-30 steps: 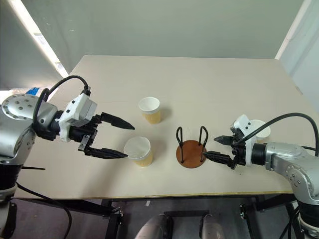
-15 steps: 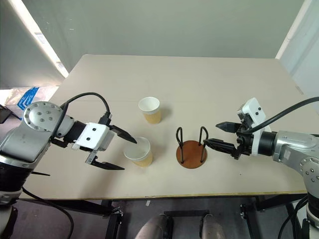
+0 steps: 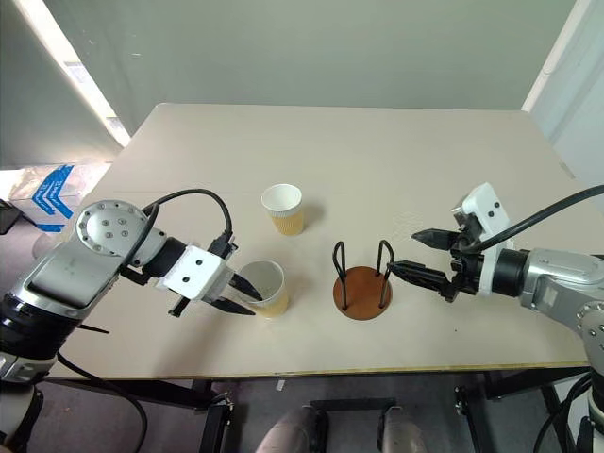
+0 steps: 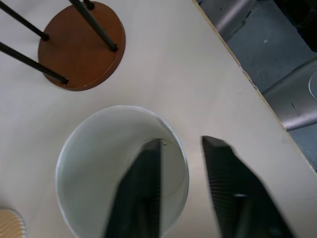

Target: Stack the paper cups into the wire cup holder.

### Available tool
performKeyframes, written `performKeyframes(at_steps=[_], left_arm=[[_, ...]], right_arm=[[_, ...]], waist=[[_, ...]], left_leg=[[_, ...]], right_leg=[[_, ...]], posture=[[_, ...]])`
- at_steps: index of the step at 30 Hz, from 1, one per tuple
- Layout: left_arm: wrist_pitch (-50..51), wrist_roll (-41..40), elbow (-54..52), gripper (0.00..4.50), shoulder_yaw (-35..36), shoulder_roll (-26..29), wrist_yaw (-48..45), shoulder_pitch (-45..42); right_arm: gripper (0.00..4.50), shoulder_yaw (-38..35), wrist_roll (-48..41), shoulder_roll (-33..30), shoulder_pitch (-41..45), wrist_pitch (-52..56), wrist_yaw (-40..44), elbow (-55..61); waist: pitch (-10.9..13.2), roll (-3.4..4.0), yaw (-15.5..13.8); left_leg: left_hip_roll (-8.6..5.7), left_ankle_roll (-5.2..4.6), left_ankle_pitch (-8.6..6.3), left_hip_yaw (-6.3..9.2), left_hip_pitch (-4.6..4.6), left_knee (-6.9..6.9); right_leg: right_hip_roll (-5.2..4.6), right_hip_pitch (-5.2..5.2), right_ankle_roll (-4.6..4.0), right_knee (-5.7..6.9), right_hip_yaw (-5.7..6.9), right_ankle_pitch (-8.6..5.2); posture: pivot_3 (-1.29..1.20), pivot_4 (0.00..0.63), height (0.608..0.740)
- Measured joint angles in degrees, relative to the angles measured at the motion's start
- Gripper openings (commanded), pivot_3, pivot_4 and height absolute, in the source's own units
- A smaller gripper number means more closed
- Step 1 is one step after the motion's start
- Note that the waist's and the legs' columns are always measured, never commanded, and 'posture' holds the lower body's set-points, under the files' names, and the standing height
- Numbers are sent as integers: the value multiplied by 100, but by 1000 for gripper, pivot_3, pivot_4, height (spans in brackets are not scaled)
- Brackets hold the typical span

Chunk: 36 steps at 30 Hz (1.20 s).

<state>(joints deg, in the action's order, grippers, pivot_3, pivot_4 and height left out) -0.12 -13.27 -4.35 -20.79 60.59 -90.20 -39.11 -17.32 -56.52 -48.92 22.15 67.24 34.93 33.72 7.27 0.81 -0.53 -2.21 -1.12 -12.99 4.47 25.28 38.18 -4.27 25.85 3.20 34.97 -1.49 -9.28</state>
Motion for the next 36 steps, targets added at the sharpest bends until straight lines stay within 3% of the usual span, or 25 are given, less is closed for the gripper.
performKeyframes(at_steps=[11,23,30,36], left_arm=[[169,-322,61,38,-285,145,-13,-324],[2108,-2115,534,38,229,-236,-42,-2402],[2116,-2749,1159,38,-356,-582,-44,-3344],[1721,-3015,1697,38,-1074,-980,-44,-3872]], right_arm=[[4258,-260,-53,-188,-5,-363,-201,3],[4258,-712,-69,-524,-1075,-1079,685,290],[4258,-832,-228,-649,-1314,-1329,1014,514],[4258,-944,-316,-643,-1578,-1396,829,741]], waist=[[0,0,-3],[0,0,-31],[2,-3,-41],[2,-2,-52]], left_leg=[[0,-18,-9,1,1,2],[-1,10,7,-3,19,7],[-2,0,15,-2,25,9],[-6,-8,17,-4,28,13]], right_leg=[[-1,-1,0,1,2,1],[-4,2,19,-6,4,3],[-4,-5,71,-15,1,21],[-5,-17,98,-33,-5,23]], posture=[[0,150,740],[0,150,740],[0,150,740],[0,150,740]])
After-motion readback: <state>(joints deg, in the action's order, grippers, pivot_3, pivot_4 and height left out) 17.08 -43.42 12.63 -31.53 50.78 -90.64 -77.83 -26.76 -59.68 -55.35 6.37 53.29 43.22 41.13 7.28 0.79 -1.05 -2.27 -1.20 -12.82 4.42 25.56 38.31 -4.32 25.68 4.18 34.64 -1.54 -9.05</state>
